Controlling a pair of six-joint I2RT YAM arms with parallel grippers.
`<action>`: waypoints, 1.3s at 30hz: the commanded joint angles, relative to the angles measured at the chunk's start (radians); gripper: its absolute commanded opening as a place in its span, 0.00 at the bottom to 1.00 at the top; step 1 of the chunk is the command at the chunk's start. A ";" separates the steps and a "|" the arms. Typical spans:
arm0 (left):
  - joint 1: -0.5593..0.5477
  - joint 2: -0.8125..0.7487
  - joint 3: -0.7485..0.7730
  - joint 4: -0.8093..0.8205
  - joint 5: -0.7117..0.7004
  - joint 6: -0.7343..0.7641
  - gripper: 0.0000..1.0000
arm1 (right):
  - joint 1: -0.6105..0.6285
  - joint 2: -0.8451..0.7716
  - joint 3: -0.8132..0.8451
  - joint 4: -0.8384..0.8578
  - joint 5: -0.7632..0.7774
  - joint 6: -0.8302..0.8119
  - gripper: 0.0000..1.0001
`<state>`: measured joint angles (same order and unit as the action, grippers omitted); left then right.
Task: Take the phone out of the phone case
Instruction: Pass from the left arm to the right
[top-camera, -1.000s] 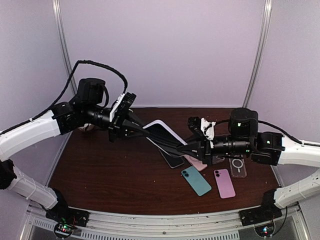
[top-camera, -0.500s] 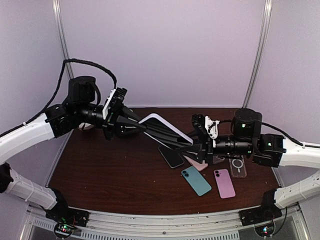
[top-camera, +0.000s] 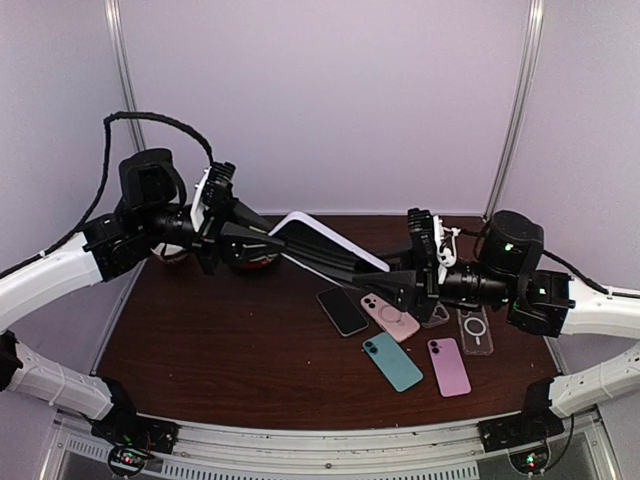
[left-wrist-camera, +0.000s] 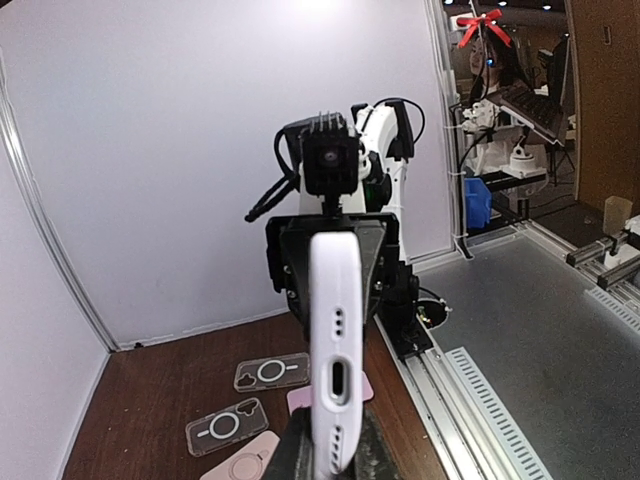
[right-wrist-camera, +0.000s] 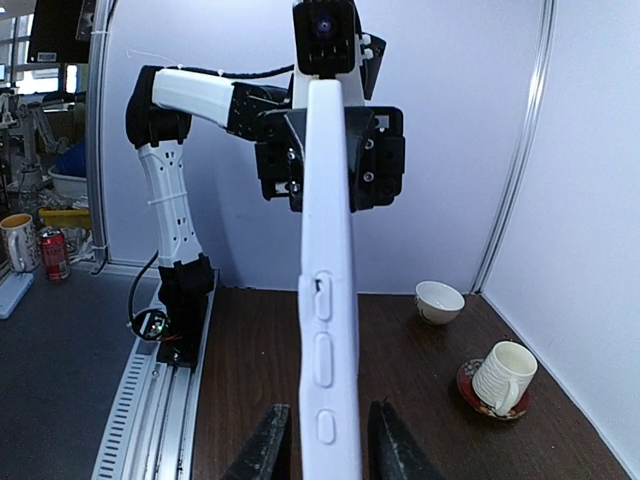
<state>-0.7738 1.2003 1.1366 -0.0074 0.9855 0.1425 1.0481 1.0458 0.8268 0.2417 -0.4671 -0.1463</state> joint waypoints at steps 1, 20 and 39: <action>0.015 -0.032 -0.006 0.182 0.041 -0.075 0.00 | 0.009 0.008 0.009 0.084 -0.036 0.010 0.28; 0.028 -0.028 0.027 -0.020 -0.020 0.106 0.40 | 0.021 -0.024 0.057 -0.058 0.070 -0.097 0.00; -0.026 0.013 0.037 -0.167 -0.080 0.225 0.58 | 0.021 -0.064 0.130 -0.354 0.209 -0.402 0.00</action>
<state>-0.7723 1.1965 1.1442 -0.1722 0.9192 0.3439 1.0630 0.9848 0.8726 -0.1085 -0.2817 -0.4877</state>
